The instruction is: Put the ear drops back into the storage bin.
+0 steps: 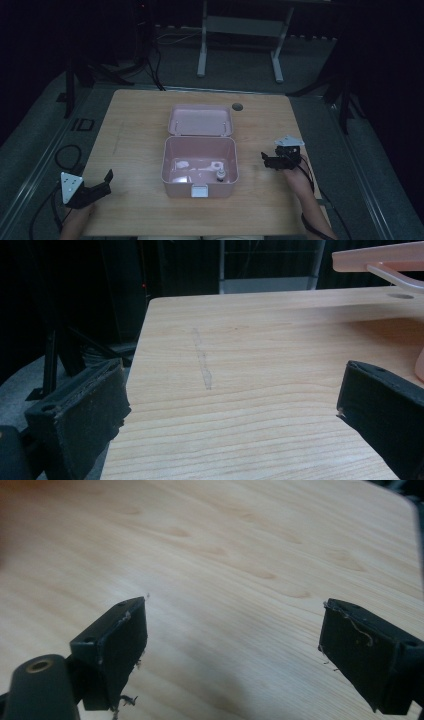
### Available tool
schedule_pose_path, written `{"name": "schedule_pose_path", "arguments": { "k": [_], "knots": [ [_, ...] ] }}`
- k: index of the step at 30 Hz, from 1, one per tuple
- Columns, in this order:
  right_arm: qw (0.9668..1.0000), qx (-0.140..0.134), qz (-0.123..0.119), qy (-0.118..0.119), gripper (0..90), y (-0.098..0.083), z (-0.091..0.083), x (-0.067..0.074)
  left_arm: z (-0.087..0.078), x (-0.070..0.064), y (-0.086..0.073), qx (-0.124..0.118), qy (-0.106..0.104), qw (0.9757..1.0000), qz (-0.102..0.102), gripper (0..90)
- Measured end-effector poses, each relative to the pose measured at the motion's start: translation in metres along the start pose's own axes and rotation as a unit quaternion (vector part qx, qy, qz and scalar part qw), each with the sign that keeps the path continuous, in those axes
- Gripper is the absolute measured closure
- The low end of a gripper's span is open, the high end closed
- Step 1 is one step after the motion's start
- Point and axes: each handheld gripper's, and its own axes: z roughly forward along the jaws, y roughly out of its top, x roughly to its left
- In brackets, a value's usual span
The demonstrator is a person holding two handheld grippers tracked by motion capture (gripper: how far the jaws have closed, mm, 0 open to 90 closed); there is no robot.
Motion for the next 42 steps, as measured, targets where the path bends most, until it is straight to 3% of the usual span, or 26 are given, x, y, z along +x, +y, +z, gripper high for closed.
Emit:
{"name": "schedule_pose_path", "arguments": {
  "k": [4, 10, 16, 25, 30, 32, 42],
  "knots": [
    [0.9988, -0.018, 0.035, -0.028, 11.6, -0.009, 0.001, -0.004, 0.000, 0.000, 0.000, 0.000, -0.001, 1.0000, 0.000, 0.4],
    [0.9933, -0.055, 0.082, -0.061, 11.8, -0.021, -0.006, -0.009, 0.000, 0.000, 0.000, -0.001, 0.000, 1.0000, 0.000, 0.3],
    [0.9934, -0.068, 0.068, -0.062, 11.8, -0.030, -0.012, -0.007, 0.000, 0.000, 0.000, -0.001, -0.001, 1.0000, 0.000, 0.4],
    [0.9839, -0.115, 0.109, -0.082, 12.6, -0.048, -0.027, -0.005, 0.000, 0.000, 0.000, -0.001, 0.000, 1.0000, 0.000, 0.4],
    [0.9825, -0.126, 0.110, -0.083, 12.6, -0.054, -0.032, -0.005, 0.000, 0.000, 0.000, -0.001, -0.001, 1.0000, 0.001, 0.3],
    [0.9805, -0.134, 0.119, -0.082, 12.6, -0.057, -0.033, -0.006, 0.000, 0.000, 0.000, -0.001, -0.001, 1.0000, 0.001, 0.4],
    [0.9798, -0.138, 0.107, -0.099, 12.6, -0.067, -0.041, -0.006, -0.001, 0.000, 0.000, -0.002, -0.003, 1.0000, 0.000, 0.3]
  ]
}}
